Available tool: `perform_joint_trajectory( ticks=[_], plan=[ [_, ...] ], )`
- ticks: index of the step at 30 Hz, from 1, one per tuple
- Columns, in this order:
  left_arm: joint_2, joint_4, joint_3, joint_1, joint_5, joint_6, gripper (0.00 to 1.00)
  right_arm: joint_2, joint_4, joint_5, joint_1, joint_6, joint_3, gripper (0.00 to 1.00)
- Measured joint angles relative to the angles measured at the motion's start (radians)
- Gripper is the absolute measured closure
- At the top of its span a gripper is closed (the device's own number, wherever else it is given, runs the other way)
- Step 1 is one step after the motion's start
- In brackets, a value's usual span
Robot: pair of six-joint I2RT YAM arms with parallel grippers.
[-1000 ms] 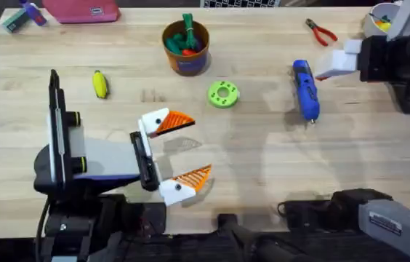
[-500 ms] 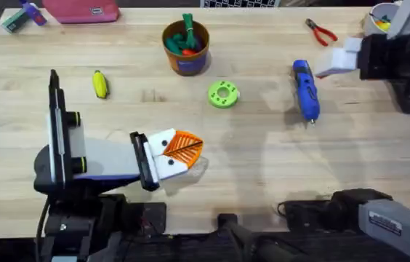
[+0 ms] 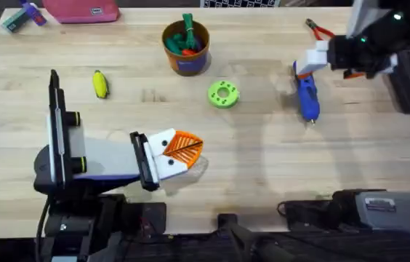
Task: Pick up the gripper from the table and insert it into the empty holder that is missing its gripper. Then pick up a screw, insert it into the mounting hole, and use the screwdriver to tighten it. Finally, clean up the table by picking up the vegetable and placing it into the bucket.
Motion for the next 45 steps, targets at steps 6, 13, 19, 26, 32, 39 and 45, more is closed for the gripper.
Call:
perform_joint_trajectory(
  ticks=[6,13,19,26,32,39,45],
  plan=[
    [0.0,0.0,0.0,0.0,0.0,0.0,0.984,0.142,0.053,0.0,-0.002,-0.015,0.071,0.008],
    [0.0,0.0,0.0,0.0,0.0,0.0,0.984,0.278,0.094,-0.031,-0.034,-0.031,0.074,0.009],
    [0.0,0.0,0.0,0.0,0.0,0.0,0.984,0.325,0.113,-0.06,-0.07,-0.069,0.074,0.008],
    [0.0,0.0,0.0,0.0,0.0,0.0,0.984,0.37,0.125,-0.058,-0.072,-0.097,0.074,0.009],
    [0.0,0.0,0.0,0.0,0.0,0.0,0.984,0.431,0.132,-0.053,-0.072,-0.101,0.074,0.081],
    [0.0,0.0,0.0,0.0,0.0,0.0,0.984,0.436,0.155,-0.049,-0.072,-0.106,0.074,0.387],
    [0.0,0.0,0.0,0.0,0.0,0.0,0.984,0.437,0.167,-0.044,-0.073,-0.111,0.074,0.98]
  ],
)
